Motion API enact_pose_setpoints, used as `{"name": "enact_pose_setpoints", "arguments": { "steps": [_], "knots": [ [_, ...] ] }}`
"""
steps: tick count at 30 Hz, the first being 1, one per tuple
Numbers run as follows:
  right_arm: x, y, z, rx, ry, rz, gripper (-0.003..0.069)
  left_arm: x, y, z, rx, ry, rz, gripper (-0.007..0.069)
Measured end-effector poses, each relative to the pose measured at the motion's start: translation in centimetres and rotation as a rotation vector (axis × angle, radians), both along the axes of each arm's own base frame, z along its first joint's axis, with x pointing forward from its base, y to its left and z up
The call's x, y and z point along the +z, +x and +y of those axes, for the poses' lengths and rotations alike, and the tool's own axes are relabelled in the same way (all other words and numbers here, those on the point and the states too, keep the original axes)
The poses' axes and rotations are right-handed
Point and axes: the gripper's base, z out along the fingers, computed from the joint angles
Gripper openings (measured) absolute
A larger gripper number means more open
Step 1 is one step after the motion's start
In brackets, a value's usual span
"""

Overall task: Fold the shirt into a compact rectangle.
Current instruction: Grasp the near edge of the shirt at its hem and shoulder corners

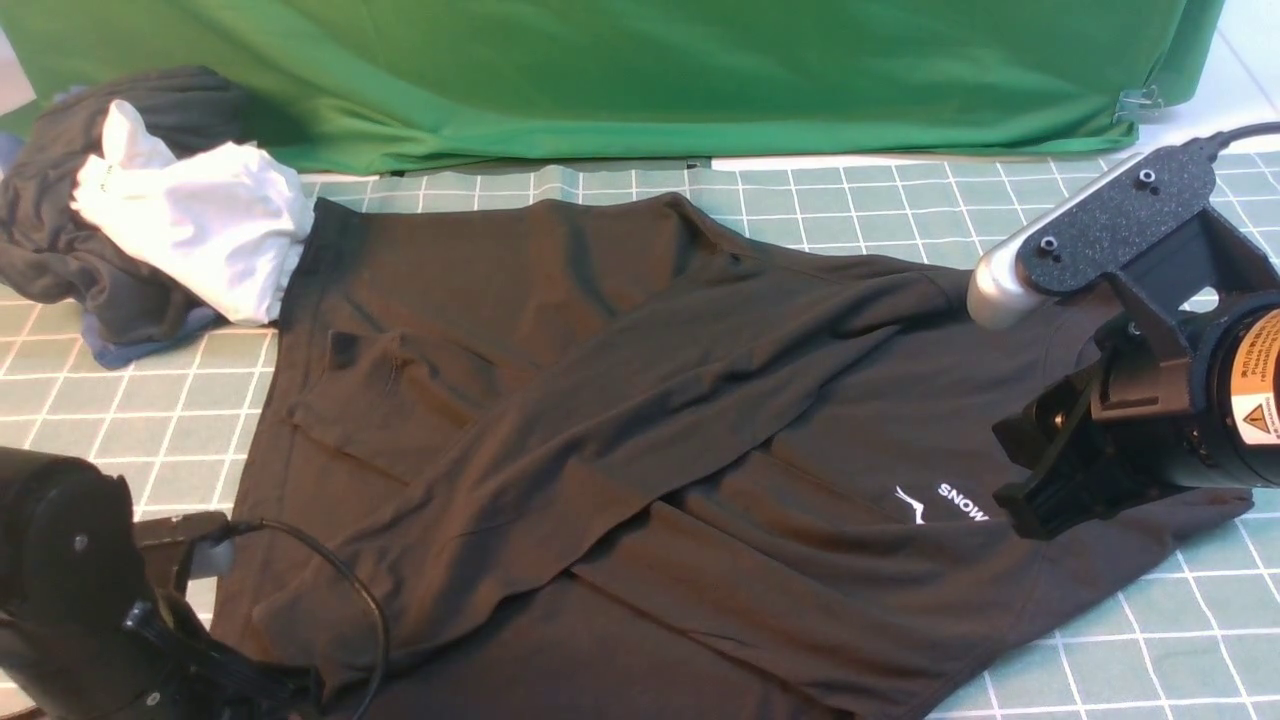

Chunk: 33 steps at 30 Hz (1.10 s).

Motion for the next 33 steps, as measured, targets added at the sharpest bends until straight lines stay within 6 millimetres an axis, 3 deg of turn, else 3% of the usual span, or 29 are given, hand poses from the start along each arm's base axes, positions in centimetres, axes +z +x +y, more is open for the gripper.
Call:
{"name": "enact_pose_setpoints", "arguments": {
  "steps": [3,4,6,8,12,19,24,27,30,33],
  "knots": [
    [-0.1,-0.1,-0.1,0.02,-0.021,0.012,0.0274,-0.2,0.0,0.0,0.002,0.0,0.011,0.0297],
    [-0.1,-0.1,0.0,0.023,-0.022,0.012,0.0274,-0.2,0.0,0.0,0.002,0.0,0.012,0.0284],
    [-0.5,-0.7,-0.1,0.089,-0.07,0.069,0.0274,-0.4,0.2,-0.1,0.003,-0.004,0.03,0.0075],
    [-0.7,-1.1,0.0,0.128,-0.078,0.11,0.0274,-0.4,0.3,-0.1,-0.005,-0.005,0.036,0.0033],
    [-1.0,-1.9,0.2,0.222,-0.094,0.184,0.0274,-0.1,-0.1,0.0,-0.022,0.008,0.045,0.0015],
    [-1.3,-2.5,1.3,0.313,-0.018,0.252,0.0274,2.8,-1.9,0.7,-0.036,0.05,0.006,0.0011],
    [-4.0,-3.4,3.1,0.45,-0.058,0.355,0.0293,3.9,-2.7,0.8,-0.036,0.049,-0.038,0.0011],
    [-6.0,-3.9,4.1,0.511,-0.107,0.401,0.0366,4.3,-3.0,0.9,-0.037,0.052,-0.037,0.0011],
    [-8.8,-4.2,5.8,0.592,-0.169,0.39,0.0543,4.4,-3.1,0.9,-0.038,0.054,-0.039,0.0011],
    [-9.9,-4.2,6.4,0.619,-0.203,0.382,0.0596,4.4,-3.2,0.9,-0.037,0.054,-0.04,0.0011]
  ]
}}
